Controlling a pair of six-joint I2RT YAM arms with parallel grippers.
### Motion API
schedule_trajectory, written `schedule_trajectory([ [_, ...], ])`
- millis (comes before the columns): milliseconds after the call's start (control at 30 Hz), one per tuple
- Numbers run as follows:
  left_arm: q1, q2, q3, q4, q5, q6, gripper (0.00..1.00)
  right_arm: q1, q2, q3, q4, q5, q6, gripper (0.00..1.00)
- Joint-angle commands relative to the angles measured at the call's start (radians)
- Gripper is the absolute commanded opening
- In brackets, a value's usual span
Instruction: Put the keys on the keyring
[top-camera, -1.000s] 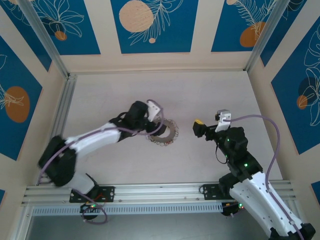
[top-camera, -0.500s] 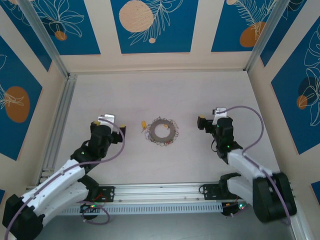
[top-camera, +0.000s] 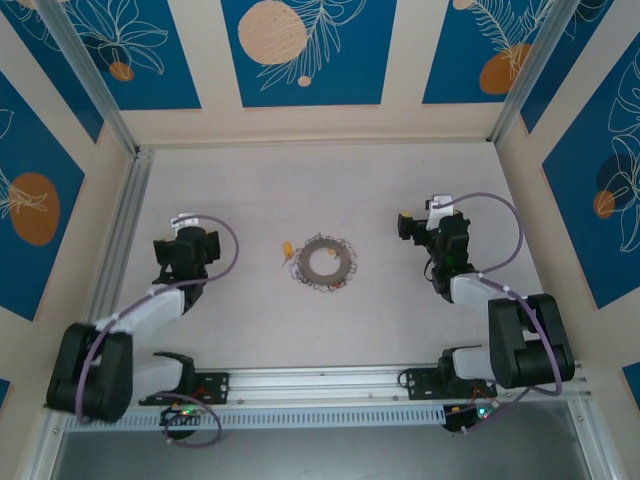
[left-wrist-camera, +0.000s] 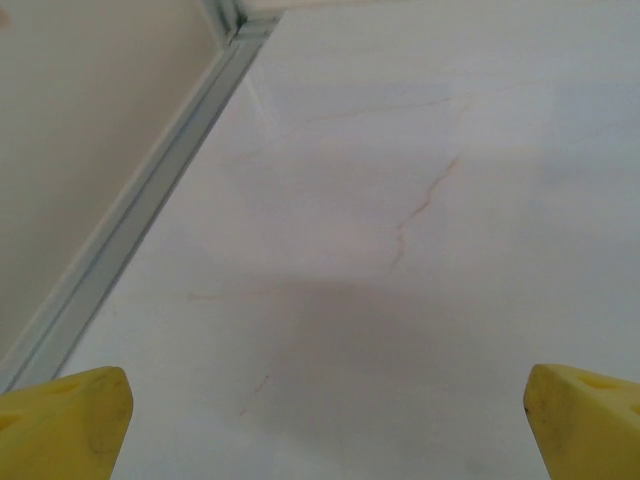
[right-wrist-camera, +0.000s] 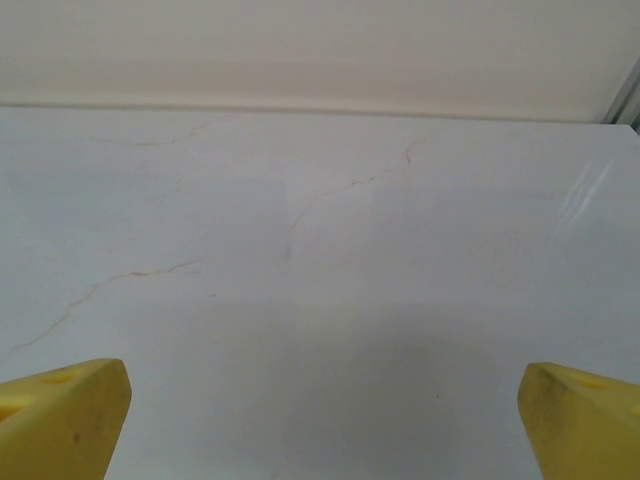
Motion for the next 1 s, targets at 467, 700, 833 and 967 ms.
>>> schedule_trajectory([
  [467,0.114,0.329,-0.115,0.734,0.357,0.129,1.00,-0.045,0.017,0.116,-0.145,-0.074,0.066,0.99],
  [700,0.110,0.311,-0.097,0.661,0.351,0.125,1.00,-0.034,-0.009,0.031,0.017,-0.064,0.047,0.99],
  [833,0.109,0.309,-0.098,0.658,0.348,0.125,1.00,-0.035,-0.011,-0.003,0.098,-0.084,0.035,0.99],
  [967,0.109,0.310,-0.098,0.665,0.348,0.125,1.00,-0.044,-0.008,0.016,0.062,-0.107,0.039,0.99],
])
